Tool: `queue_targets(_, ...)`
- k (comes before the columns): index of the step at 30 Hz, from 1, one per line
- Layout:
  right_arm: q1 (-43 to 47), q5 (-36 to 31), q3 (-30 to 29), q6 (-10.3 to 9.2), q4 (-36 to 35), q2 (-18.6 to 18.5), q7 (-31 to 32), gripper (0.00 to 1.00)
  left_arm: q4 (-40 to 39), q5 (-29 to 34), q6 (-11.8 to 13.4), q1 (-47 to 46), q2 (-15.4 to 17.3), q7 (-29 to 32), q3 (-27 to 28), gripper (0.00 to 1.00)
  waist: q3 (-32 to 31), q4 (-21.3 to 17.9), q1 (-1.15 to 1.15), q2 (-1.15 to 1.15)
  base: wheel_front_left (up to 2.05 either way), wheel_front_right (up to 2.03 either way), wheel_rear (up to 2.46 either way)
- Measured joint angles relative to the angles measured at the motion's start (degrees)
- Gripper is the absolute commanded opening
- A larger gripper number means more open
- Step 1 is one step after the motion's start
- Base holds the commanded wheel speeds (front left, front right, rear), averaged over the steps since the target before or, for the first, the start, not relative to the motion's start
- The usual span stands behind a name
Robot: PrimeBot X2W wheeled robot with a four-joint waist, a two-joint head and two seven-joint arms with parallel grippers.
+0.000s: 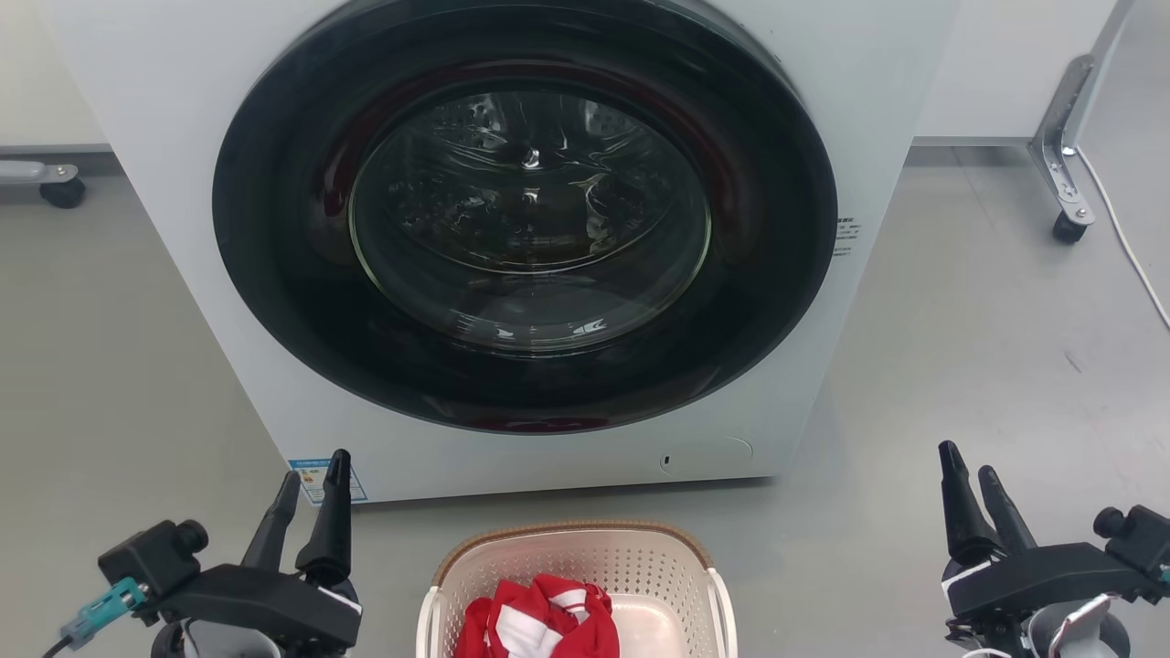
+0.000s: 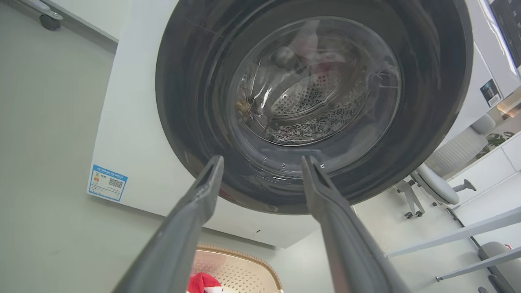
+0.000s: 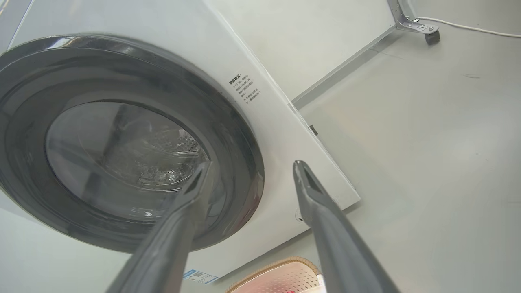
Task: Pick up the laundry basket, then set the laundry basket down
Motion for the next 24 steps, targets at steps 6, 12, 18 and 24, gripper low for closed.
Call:
queue_targets(6,-0.6,-5.7,1.8,-1.00,0.0,-1.0,-1.3,1.00,-0.6,5.1,1.3,-0.1,0.9,-1.2,-1.9,1.00,0.0,0.0,0.00,0.00,0.00,0.00,0.00)
queue_targets(12,-0.7,-10.5,3.7,-2.00,0.1,-1.8,-2.5,1.00,-1.0,9.8,2.3,-0.1,1.2,-2.5,-3.4,1.00,0.0,-0.1,0.00,0.00,0.00,0.00,0.00)
queue_targets(18,-0.9,-15.5,5.5,-2.90,0.4,-2.3,-3.8,1.00,-0.9,14.6,3.3,-0.3,1.7,-3.8,-4.9,1.00,0.0,-0.1,0.00,0.00,0.00,0.00,0.00)
queue_targets(24,-1.4,-20.0,7.2,-3.48,1.1,-2.7,-5.1,1.00,-0.9,18.4,4.4,-0.5,1.7,-5.0,-5.6,1.00,-0.1,-0.1,0.00,0.00,0.00,0.00,0.00)
